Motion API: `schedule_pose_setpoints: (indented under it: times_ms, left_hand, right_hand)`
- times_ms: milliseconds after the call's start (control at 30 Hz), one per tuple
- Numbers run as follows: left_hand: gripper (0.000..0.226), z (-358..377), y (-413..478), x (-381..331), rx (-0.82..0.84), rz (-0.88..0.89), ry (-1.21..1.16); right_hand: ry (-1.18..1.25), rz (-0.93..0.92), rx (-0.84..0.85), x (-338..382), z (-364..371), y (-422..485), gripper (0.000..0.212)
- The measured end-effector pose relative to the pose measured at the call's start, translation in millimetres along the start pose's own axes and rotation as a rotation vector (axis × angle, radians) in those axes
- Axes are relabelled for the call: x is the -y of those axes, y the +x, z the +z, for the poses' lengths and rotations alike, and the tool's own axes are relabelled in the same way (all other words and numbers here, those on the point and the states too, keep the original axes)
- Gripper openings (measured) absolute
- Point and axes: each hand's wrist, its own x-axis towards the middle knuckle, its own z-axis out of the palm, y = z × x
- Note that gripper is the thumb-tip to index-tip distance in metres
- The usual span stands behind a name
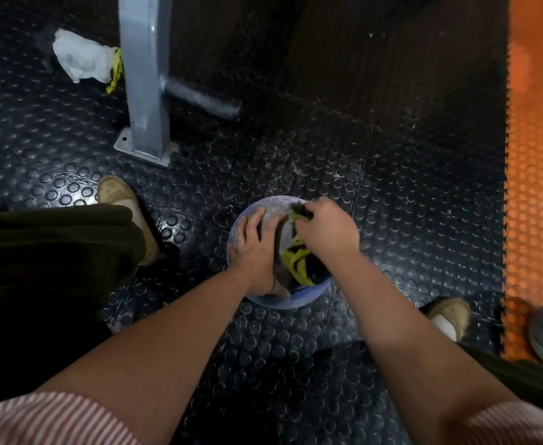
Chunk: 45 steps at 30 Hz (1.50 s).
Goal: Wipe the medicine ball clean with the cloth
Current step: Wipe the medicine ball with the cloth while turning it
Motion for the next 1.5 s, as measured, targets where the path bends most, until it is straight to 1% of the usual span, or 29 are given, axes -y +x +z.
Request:
schedule_pose_setpoints:
  times_ms: [67,133,200,300,400,500,567,633,700,800,867,967,1033,1133,1233,1367,1433,1500]
  left_hand:
    - [0.142,-1,0,-1,0.001,-0.003,-0.009]
    - [0.142,-6,3,-2,-0.008,-0.016,-0.059]
    - [0.135,-10,8,-1,-0.009,-0.039,-0.105]
    - [0.118,-14,15,3,-0.017,-0.051,-0.150]
    - [0.117,-11,15,6,-0.026,-0.049,-0.149]
    - [0.114,-4,9,4,-0.034,-0.053,-0.124]
    - [0.116,1,5,3,-0.039,-0.057,-0.101]
    - [0.125,3,3,2,-0.035,-0.055,-0.096]
    - [0.135,2,2,3,-0.051,-0.041,-0.111]
    - [0.140,-7,6,7,-0.082,-0.030,-0.169]
    - [0.137,-13,12,8,-0.071,-0.065,-0.208]
    - [0.119,-17,21,5,-0.050,-0.115,-0.237]
    - [0.115,-19,26,1,-0.046,-0.118,-0.240]
    - [0.118,-23,28,-3,-0.017,-0.106,-0.212]
    - [0.122,-21,25,-3,-0.021,-0.070,-0.183]
    - [0.137,-31,26,3,-0.013,-0.051,-0.205]
    - [0.137,-38,31,6,-0.005,-0.056,-0.217]
    - [0.130,-40,34,9,-0.022,-0.021,-0.244]
  right_hand:
    - [0.074,0.056,0.041,5,-5,18,0.025]
    - [0.114,0.073,0.053,6,-6,21,0.024]
    - [0.088,0.018,0.021,4,0,5,0.019]
    - [0.081,-0.081,-0.049,-3,17,-36,0.019]
    - [0.108,-0.081,-0.066,-6,24,-58,0.020]
    - [0.078,-0.070,-0.088,-3,21,-48,0.021]
    - [0.070,-0.043,-0.092,1,16,-28,0.023]
    - [0.052,0.011,-0.047,7,8,-2,0.025]
    - [0.040,0.048,0.013,12,2,21,0.022]
    - [0.062,0.052,0.081,16,-1,31,0.024]
    - [0.041,0.011,0.060,14,3,16,0.022]
    - [0.033,-0.048,-0.015,5,13,-23,0.021]
    - [0.049,-0.054,-0.046,-2,17,-43,0.018]
    - [0.036,-0.047,-0.066,-9,14,-44,0.018]
    - [0.032,-0.026,-0.065,-5,6,-17,0.019]
    - [0.020,-0.013,-0.017,9,-2,22,0.020]
    - [0.025,-0.015,-0.001,10,-1,27,0.022]
    - [0.018,-0.029,0.006,8,-1,26,0.022]
